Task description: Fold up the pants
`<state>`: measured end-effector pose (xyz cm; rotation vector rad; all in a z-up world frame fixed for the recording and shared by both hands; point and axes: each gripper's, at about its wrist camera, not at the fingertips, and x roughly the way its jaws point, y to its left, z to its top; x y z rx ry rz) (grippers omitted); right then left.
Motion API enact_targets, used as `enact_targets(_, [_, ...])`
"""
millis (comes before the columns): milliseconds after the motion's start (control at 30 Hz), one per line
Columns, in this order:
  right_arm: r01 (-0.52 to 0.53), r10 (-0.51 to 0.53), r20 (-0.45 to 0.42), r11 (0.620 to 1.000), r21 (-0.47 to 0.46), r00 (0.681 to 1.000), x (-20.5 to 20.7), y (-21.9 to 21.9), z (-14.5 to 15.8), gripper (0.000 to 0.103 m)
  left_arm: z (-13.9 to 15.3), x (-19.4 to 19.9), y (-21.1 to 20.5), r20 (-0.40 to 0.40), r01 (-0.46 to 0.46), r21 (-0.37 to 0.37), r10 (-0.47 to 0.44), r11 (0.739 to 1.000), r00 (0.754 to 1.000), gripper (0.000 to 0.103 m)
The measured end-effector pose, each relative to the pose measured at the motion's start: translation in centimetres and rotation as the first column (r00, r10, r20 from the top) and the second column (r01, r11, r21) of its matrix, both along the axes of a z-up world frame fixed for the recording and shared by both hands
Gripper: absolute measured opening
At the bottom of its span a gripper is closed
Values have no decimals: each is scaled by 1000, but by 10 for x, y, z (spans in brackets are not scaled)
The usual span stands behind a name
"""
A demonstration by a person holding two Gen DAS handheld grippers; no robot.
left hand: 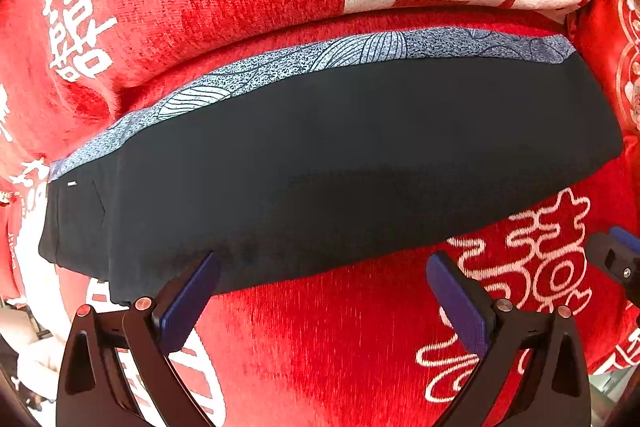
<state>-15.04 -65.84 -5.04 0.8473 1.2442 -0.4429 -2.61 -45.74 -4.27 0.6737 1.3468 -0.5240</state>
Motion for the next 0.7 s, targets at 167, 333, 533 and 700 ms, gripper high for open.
enact_targets(167, [-22,22,-15,999,-23,1000,13,-3,-2,77,-2,6,-3,-4,-7,2,7,1000,1000,103])
enact_targets(333, [-60,59,-41,997,-44,997,31,0,-5,77,-2,14,-5,4,-12,7,12,1000,1000,103])
enact_targets(533, [-51,49,-32,998,-41,998,42,-6,-9,77,-1,22,-9,7,-12,12,12,1000,1000,103])
enact_targets(700, [-53,51,-43,997,-50,998,47,-7,-12,77,0,27,-14,16,-6,7,6,1000,1000,103])
